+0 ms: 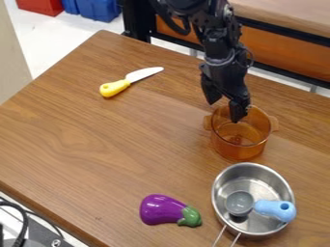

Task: Move the cup to the left side of the table

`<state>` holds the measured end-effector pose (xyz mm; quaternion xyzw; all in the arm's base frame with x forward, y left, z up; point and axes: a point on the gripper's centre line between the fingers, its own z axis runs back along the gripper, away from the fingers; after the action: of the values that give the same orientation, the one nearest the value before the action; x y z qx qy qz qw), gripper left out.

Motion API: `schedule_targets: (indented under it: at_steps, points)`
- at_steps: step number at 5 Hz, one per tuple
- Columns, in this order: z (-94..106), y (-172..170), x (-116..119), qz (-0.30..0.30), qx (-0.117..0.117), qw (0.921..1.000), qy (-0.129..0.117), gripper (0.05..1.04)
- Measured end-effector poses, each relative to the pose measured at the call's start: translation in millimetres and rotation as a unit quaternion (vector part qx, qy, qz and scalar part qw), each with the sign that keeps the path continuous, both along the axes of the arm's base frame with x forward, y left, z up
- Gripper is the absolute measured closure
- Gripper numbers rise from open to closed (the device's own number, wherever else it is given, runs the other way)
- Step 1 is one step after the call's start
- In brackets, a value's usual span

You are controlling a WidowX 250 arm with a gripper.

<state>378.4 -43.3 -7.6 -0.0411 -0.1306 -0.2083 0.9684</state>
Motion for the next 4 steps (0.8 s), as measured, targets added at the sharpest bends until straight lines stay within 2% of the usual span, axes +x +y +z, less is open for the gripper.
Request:
schedule_targets:
  at_steps: [1,3,4]
  points:
    - [-2.4,2,0,0.008,0.005,1.0000,0.001,0.133]
    - [-2.0,7,1,0.018,-0.002,0.9998,0.003,0.685]
    - [-1.9,11,1,0.034,-0.006,0.9994,0.004,0.894]
